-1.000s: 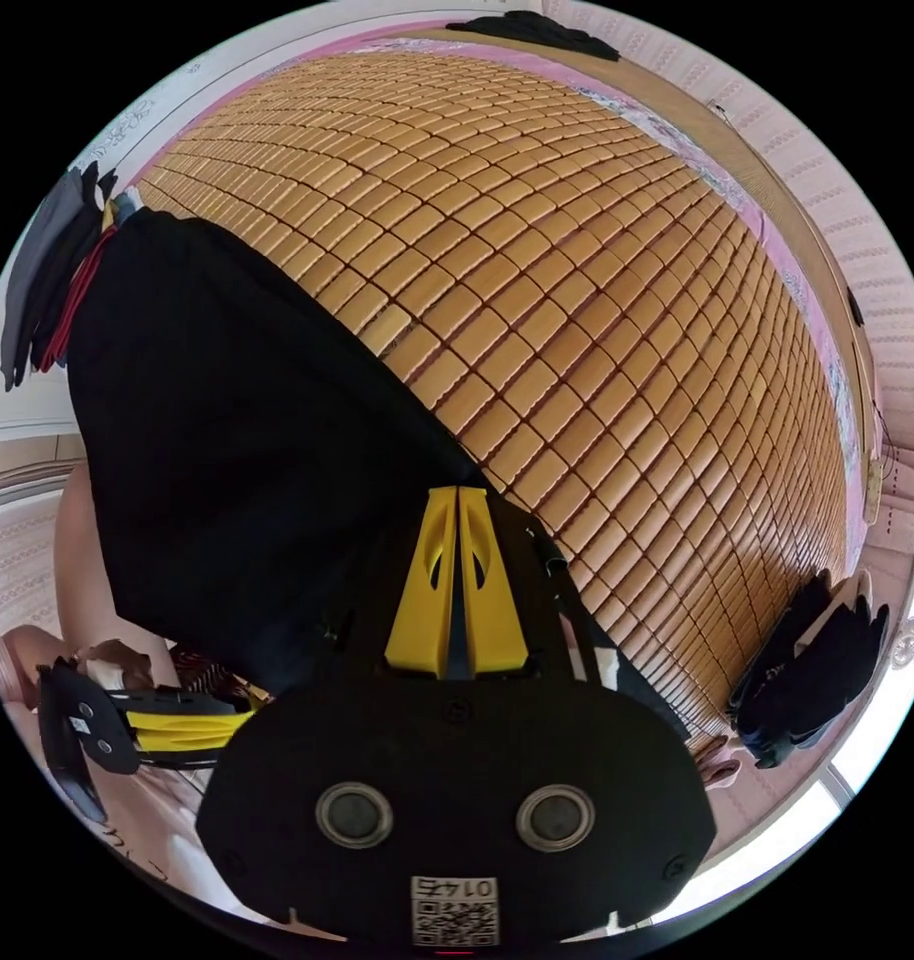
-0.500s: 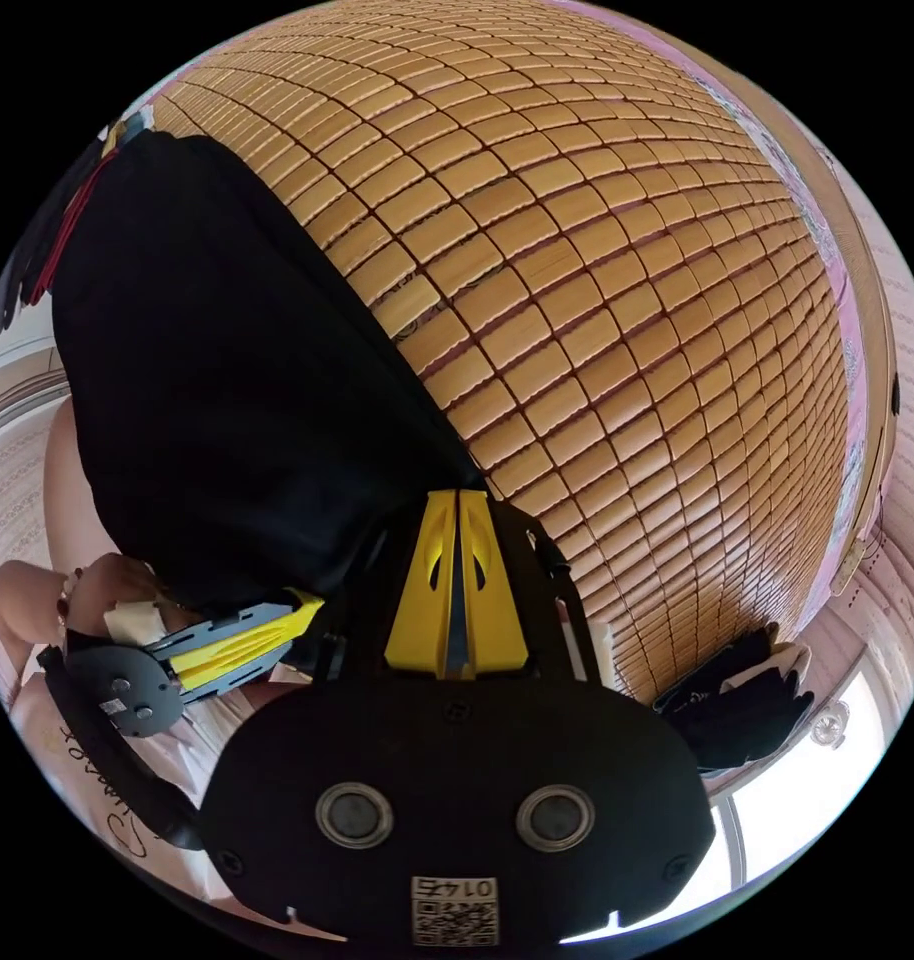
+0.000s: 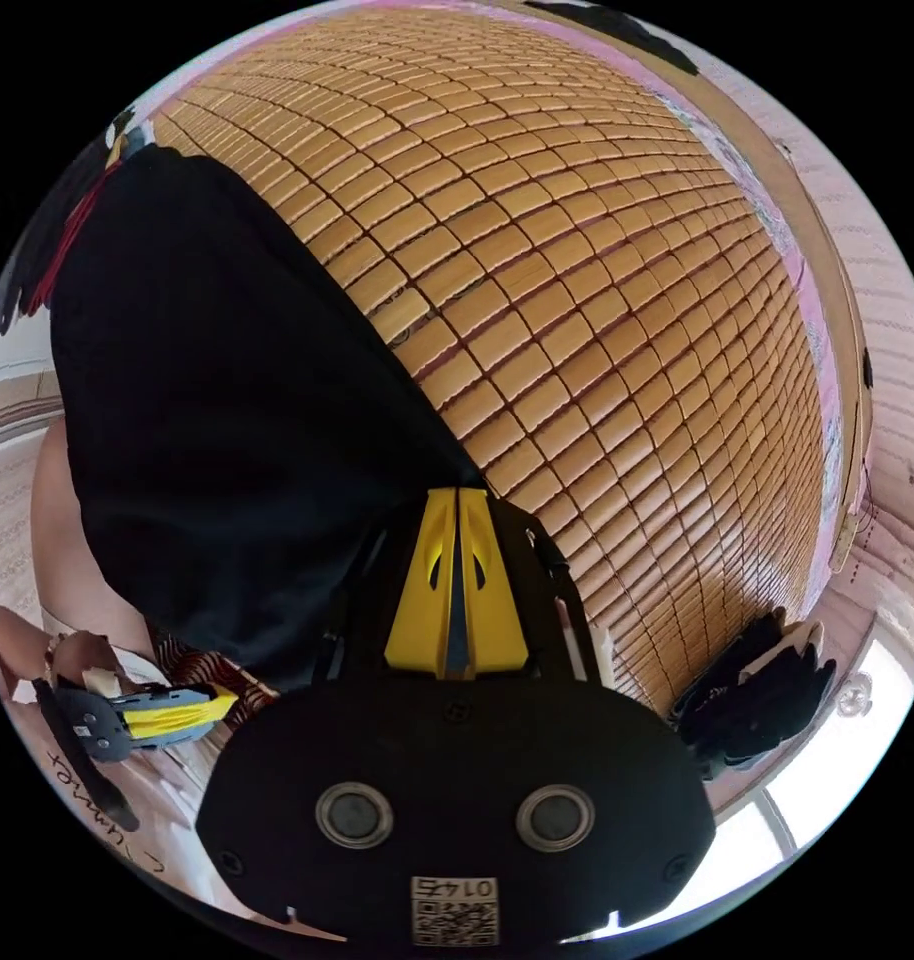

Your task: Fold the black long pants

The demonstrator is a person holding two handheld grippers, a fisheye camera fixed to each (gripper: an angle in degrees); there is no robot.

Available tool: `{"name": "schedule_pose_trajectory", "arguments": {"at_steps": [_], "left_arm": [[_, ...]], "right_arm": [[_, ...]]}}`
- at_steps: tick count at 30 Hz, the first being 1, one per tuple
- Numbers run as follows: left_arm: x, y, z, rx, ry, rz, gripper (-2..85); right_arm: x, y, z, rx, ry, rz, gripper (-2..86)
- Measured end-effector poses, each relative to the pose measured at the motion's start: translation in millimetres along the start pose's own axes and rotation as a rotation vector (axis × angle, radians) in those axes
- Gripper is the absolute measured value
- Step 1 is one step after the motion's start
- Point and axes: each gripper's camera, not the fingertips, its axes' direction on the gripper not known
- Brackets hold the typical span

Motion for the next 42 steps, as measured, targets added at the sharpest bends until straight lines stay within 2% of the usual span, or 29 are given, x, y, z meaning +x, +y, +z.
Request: {"name": "schedule_pose_trajectory", "arguments": {"at_steps": [3, 5, 7, 8, 9, 11, 13, 16, 19, 22, 29, 31, 33, 35, 37, 42], "left_arm": [[-6.4, 5.2, -30.6, 0.087, -0.055, -0.015, -1.0], [-18.9, 14.6, -48.4, 0.127, -0.126, -0.052, -1.0], [-33.0, 25.2, -58.6, 0.146, -0.172, -0.111, -1.0], [-43.4, 33.6, -63.9, 0.158, -0.195, -0.155, -1.0], [-49.0, 38.0, -66.1, 0.160, -0.205, -0.181, -1.0], [-70.9, 54.6, -71.5, 0.143, -0.233, -0.282, -1.0], [-84.4, 66.2, -74.5, 0.124, -0.257, -0.350, -1.0], [-104.1, 85.0, -80.9, 0.109, -0.277, -0.455, -1.0], [-113.9, 98.4, -92.5, 0.111, -0.325, -0.518, -1.0], [-124.7, 106.2, -96.3, 0.093, -0.350, -0.566, -1.0], [-148.7, 120.4, -58.2, -0.018, -0.293, -0.614, -1.0], [-148.1, 125.3, -58.5, 0.013, -0.307, -0.613, -1.0], [-150.6, 127.9, -58.6, 0.016, -0.303, -0.608, -1.0], [-154.8, 128.1, -57.8, 0.020, -0.267, -0.589, -1.0], [-154.9, 125.3, -56.0, 0.039, -0.217, -0.560, -1.0], [-130.8, 90.3, -26.6, 0.087, -0.036, -0.435, -1.0]], "right_arm": [[16.2, 71.2, -6.6, 0.216, -0.050, 0.126, -0.6], [30.8, 156.4, -10.2, 0.391, -0.123, 0.263, 0.6], [42.8, 228.9, -4.4, 0.470, -0.165, 0.376, 3.5], [52.0, 279.2, 4.4, 0.485, -0.158, 0.480, 7.0], [56.8, 304.9, 9.9, 0.480, -0.141, 0.545, 7.4], [76.3, 409.0, 34.8, 0.440, -0.032, 0.842, 8.8], [91.2, 479.1, 56.5, 0.380, 0.020, 1.049, 9.9], [114.6, 561.2, 93.3, 0.277, -0.028, 1.261, 12.4], [132.5, 609.7, 121.3, 0.292, -0.182, 1.395, 14.1], [134.3, 629.8, 121.5, 0.348, -0.167, 1.384, 10.0], [120.0, 650.6, 118.5, 0.289, -0.037, 1.284, 3.2], [119.0, 666.7, 112.3, 0.340, -0.065, 1.289, 1.5], [122.2, 695.7, 102.0, 0.472, -0.167, 1.340, 0.6], [128.7, 746.5, 84.6, 0.775, -0.365, 1.402, 0.0], [133.4, 779.8, 71.1, 0.993, -0.474, 1.404, -0.2], [145.0, 839.7, 14.5, 1.361, -0.524, 1.316, 0.0]]}}
